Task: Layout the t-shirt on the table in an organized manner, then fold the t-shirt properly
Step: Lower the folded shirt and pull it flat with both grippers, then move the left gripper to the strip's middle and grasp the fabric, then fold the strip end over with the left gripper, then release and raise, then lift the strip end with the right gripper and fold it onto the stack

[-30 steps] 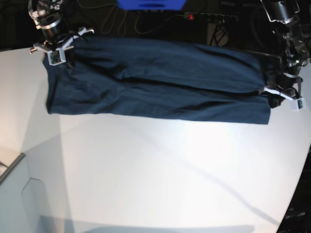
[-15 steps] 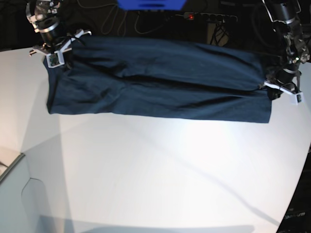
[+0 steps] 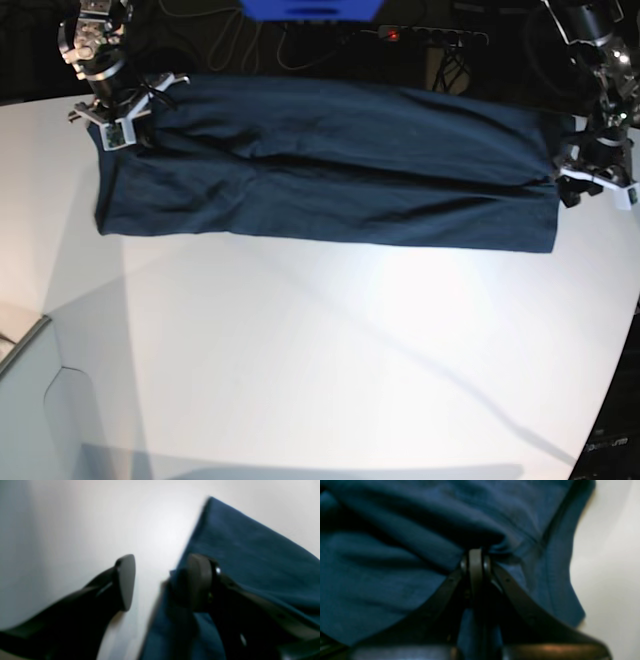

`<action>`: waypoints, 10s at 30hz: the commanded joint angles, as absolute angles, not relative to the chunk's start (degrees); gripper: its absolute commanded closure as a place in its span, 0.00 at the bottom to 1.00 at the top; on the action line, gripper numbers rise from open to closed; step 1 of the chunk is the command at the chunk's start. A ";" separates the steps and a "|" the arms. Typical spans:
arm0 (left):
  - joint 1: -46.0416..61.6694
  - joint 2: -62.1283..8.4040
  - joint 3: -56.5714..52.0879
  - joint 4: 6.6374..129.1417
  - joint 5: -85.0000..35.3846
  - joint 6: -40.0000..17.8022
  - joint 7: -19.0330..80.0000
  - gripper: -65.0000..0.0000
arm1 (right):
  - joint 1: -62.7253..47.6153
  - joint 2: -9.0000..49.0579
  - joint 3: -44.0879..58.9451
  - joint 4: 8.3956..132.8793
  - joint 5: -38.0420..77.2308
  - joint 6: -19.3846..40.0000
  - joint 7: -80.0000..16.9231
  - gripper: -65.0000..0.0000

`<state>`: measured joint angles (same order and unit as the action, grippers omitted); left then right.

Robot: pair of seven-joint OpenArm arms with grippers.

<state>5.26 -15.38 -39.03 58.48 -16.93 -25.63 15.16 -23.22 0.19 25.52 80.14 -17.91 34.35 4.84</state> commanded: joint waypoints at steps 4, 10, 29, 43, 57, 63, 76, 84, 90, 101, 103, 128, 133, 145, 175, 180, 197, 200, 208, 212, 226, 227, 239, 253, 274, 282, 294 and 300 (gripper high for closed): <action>4.88 -15.87 -39.08 58.86 -17.54 -26.07 14.02 0.50 | -22.20 1.10 25.71 79.52 -17.54 34.42 5.67 1.00; 5.14 -13.49 -38.99 58.86 -17.54 -26.07 14.02 0.50 | -21.32 1.10 25.71 78.90 -17.63 34.42 5.58 1.00; 6.99 -11.12 -39.34 58.86 -17.54 -26.07 14.11 0.94 | -15.52 1.19 25.19 74.51 -17.71 34.42 5.23 1.00; 5.41 -11.38 -39.52 70.02 -22.64 -26.07 14.64 1.00 | -13.76 1.80 25.19 70.37 -17.80 34.42 5.49 1.00; 12.26 4.79 -36.97 95.43 -27.03 -25.36 21.67 1.00 | -14.11 1.63 25.19 70.37 -17.80 34.42 5.41 1.00; 15.08 9.00 -26.95 97.98 -16.75 -25.36 19.91 1.00 | -14.11 1.36 25.19 70.37 -17.80 34.42 5.41 1.00; 17.89 7.96 6.46 88.48 -13.76 -3.91 5.85 1.00 | -14.11 0.84 25.19 70.64 -17.80 34.42 5.32 1.00; 10.07 4.09 17.19 80.66 -13.49 2.59 4.53 1.00 | -14.11 1.01 25.19 70.55 -17.80 34.42 5.32 1.00; 8.48 4.09 20.18 80.04 -13.41 2.86 4.53 1.00 | -14.11 1.01 25.19 70.55 -17.80 34.42 5.32 1.00; 4.53 4.09 23.25 74.59 -13.41 2.95 4.53 1.00 | -14.11 1.19 25.19 70.46 -17.80 34.42 5.32 1.00; 4.53 4.26 23.25 74.15 -13.41 2.77 4.53 1.00 | -14.11 1.19 25.19 70.46 -17.80 34.42 5.32 1.00; 11.30 -6.02 15.25 87.52 -18.68 2.59 4.53 0.48 | -13.76 1.01 25.19 70.46 -17.80 34.42 5.32 1.00; 11.91 -7.34 15.52 83.03 -23.69 2.59 4.53 0.48 | -13.76 1.10 25.19 70.46 -17.80 34.42 5.32 1.00; 11.30 -7.60 22.73 78.55 -25.54 2.59 4.26 0.48 | -14.02 1.10 25.19 70.46 -17.80 34.42 5.32 1.00; 7.25 -24.40 41.27 92.88 -25.80 -3.03 3.21 0.48 | -17.71 0.40 26.95 78.20 -17.71 34.42 3.21 0.46; 14.11 -24.48 28.00 94.55 -25.80 -3.56 3.21 0.48 | -18.24 -1.54 27.74 84.62 -17.54 34.42 2.68 0.39; 18.95 -24.40 16.84 94.46 -25.80 -3.65 3.21 0.48 | -9.89 -3.47 34.24 83.65 -17.45 34.42 -4.97 0.37; 18.86 -24.40 16.84 94.46 -25.80 -3.65 3.21 0.48 | -7.08 -1.63 34.33 79.87 -17.45 34.42 -8.57 0.37; 19.03 -24.40 14.99 94.37 -25.80 -3.65 3.21 0.48 | -3.03 0.48 38.73 72.84 -17.63 34.15 -8.75 0.37; 19.03 -24.40 14.99 94.37 -25.80 -3.65 3.21 0.48 | -2.95 1.71 38.37 69.49 -17.63 34.15 -8.66 0.37; 22.11 -20.00 0.04 93.76 -25.80 -3.56 3.74 0.48 | -4.62 1.63 31.78 68.62 -17.71 34.33 -9.01 0.66; 22.29 -19.56 -1.71 92.88 -25.80 -3.56 3.74 0.48 | -4.70 1.54 31.25 68.62 -17.71 34.33 -9.01 0.73; 22.29 -15.87 -12.88 84.88 -25.80 -3.65 3.74 0.48 | -5.41 0.31 31.08 76.18 -17.54 34.42 -8.75 1.00; 20.53 -13.85 -12.79 83.30 -25.80 -3.65 3.74 0.48 | -9.71 -9.00 28.97 99.03 -17.45 40.00 -9.01 1.00; 25.54 -14.29 -13.23 84.18 -25.80 -3.65 3.74 0.48 | -11.56 -9.00 -13.93 97.80 -17.80 40.00 -13.76 1.00; 25.71 -14.29 -12.79 84.09 -25.80 -3.74 3.74 0.48 | -7.52 -9.00 -24.92 95.16 -17.80 35.30 -14.37 1.00; 26.77 -14.37 -13.23 83.47 -25.80 -3.74 3.74 0.48 | -3.56 -9.00 -25.36 84.88 -17.80 35.21 -14.37 0.89; 27.65 -14.37 -13.41 84.09 -25.80 -3.74 3.74 0.48 | -6.11 -9.00 -25.19 89.63 -17.80 35.21 -14.37 0.56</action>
<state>27.64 -13.78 -12.99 82.98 -25.78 -3.44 5.32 -6.90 -8.27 -25.10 88.05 -19.07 35.97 -16.62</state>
